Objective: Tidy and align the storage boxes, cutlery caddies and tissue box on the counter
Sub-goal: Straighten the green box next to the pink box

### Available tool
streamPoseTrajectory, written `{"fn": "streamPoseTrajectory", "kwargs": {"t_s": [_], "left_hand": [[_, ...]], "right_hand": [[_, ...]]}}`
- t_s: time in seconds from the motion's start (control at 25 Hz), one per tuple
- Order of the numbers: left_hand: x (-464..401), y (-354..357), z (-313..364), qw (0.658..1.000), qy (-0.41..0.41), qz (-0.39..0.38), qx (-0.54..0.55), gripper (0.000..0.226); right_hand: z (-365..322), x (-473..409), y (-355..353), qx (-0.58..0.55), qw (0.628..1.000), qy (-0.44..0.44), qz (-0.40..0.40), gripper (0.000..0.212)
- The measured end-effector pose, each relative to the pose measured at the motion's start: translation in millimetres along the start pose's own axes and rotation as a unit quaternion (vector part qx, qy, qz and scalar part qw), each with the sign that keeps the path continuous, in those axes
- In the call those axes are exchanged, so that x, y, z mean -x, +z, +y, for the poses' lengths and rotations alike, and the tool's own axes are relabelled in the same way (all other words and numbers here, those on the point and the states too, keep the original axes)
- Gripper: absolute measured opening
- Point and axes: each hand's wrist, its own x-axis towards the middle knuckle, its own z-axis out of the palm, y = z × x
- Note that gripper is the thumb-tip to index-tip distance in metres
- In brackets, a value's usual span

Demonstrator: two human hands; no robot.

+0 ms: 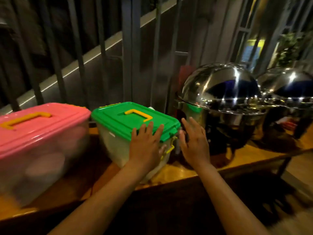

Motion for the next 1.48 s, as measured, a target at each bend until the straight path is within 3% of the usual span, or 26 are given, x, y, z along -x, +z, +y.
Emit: {"fn": "streamPoseTrajectory", "kwargs": {"t_s": [0.24,0.36,0.56,0.76,0.96,1.12,1.48], "left_hand": [[6.7,0.5,-15.2,0.998,0.038,0.041,-0.008,0.056],[28.8,-13.0,-31.8,0.998,0.01,0.052,-0.02,0.053],[58.5,-24.7,-52.9,0.98,-0.148,0.113,0.065,0.037],[58.6,-20.4,-61.7,0.936,-0.258,0.131,0.203,0.046],[56.4,-16.3,-87.1,0.945,-0.223,0.131,0.202,0.042],[53.9,-15.5,-106.6,0.951,-0.203,0.12,0.199,0.042],[58.2,-22.4,-91.3,0.955,-0.233,0.108,0.151,0.055]], "right_hand": [[-3.8,-45.1,53.2,-0.12,0.97,0.117,-0.176,0.043],[-20.0,-22.9,56.5,-0.138,0.977,0.094,-0.133,0.045],[-56.8,17.7,39.1,-0.087,0.992,-0.005,-0.092,0.057],[-64.1,29.2,26.4,-0.073,0.986,-0.056,-0.14,0.07],[-67.4,26.5,30.6,-0.062,0.98,-0.048,-0.183,0.072],[-81.9,28.7,41.0,-0.055,0.985,-0.038,-0.158,0.072],[-82.0,29.0,40.7,-0.064,0.983,-0.035,-0.166,0.074]]}}
